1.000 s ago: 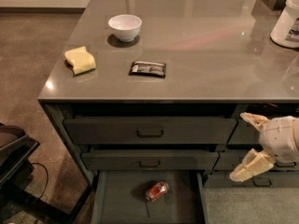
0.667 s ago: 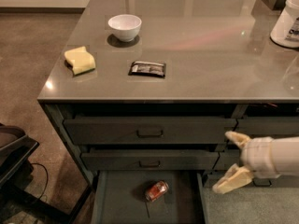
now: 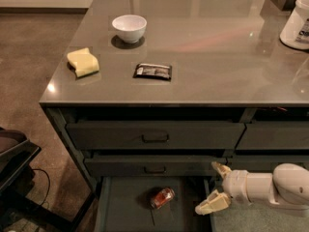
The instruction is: Pick coke can from bottom drawer and place on counter
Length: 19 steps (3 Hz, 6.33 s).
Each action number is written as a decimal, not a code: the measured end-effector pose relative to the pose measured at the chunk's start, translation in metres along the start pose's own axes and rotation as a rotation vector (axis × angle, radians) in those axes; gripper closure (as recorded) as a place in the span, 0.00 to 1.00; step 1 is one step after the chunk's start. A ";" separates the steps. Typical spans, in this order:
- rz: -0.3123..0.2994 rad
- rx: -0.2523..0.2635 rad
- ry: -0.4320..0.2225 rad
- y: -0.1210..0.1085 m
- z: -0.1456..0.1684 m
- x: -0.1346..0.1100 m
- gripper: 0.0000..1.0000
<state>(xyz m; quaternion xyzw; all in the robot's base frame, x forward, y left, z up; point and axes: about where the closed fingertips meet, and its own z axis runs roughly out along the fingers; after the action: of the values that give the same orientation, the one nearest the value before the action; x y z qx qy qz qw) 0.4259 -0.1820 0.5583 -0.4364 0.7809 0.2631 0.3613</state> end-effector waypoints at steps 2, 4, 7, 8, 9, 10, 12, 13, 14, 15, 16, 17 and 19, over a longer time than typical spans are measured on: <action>0.074 0.012 -0.018 0.004 0.023 0.022 0.00; 0.185 0.010 -0.064 0.010 0.122 0.092 0.00; 0.225 0.056 -0.086 -0.001 0.171 0.127 0.00; 0.230 0.061 -0.133 -0.020 0.210 0.146 0.00; 0.230 0.060 -0.133 -0.020 0.210 0.146 0.00; 0.223 0.034 -0.158 -0.025 0.230 0.159 0.00; 0.233 -0.054 -0.182 -0.031 0.304 0.193 0.00; 0.235 -0.053 -0.183 -0.032 0.308 0.194 0.00; 0.203 -0.028 -0.228 -0.062 0.324 0.193 0.00; 0.211 -0.038 -0.226 -0.061 0.328 0.193 0.00; 0.222 -0.013 -0.223 -0.070 0.357 0.193 0.00; 0.222 -0.014 -0.223 -0.070 0.357 0.193 0.00; 0.209 -0.011 -0.203 -0.073 0.375 0.189 0.00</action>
Offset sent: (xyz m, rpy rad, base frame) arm -0.0088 0.0110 -0.0612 0.0679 0.0767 -0.1503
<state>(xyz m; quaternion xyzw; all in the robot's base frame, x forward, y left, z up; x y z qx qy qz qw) 0.5470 -0.0373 0.1766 -0.3260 0.7801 0.3464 0.4065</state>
